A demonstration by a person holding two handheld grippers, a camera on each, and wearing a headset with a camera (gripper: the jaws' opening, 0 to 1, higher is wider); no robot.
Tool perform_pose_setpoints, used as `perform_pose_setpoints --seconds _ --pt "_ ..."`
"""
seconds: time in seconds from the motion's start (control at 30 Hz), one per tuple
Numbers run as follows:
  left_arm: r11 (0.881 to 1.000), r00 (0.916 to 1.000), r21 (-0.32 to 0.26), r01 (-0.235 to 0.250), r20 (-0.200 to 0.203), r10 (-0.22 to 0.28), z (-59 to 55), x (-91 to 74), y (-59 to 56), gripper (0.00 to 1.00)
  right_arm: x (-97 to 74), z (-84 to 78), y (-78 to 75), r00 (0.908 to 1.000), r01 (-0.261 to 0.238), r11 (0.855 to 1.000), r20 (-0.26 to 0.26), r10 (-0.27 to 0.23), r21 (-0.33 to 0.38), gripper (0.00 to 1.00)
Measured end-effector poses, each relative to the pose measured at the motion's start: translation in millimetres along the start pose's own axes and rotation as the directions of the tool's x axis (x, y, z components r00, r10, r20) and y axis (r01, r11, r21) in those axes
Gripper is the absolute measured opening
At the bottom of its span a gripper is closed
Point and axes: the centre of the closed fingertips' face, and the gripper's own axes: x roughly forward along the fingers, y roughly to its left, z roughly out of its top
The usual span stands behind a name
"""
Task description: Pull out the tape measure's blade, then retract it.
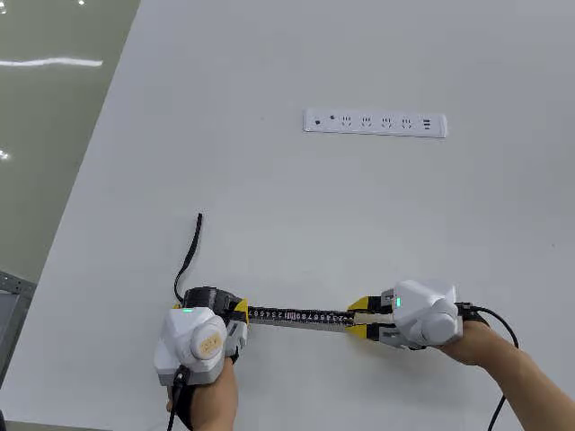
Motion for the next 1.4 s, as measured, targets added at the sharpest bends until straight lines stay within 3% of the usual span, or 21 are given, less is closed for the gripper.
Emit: perform_pose_setpoints --seconds 1.4 --pt "1.000 1.0000 0.002 0.008 -0.005 -0.008 0.5 1.4 -0.3 0.62 16.8 10.8 -1.0 0.9999 -0.009 1.000 0.011 0.009 -0.014 0.14"
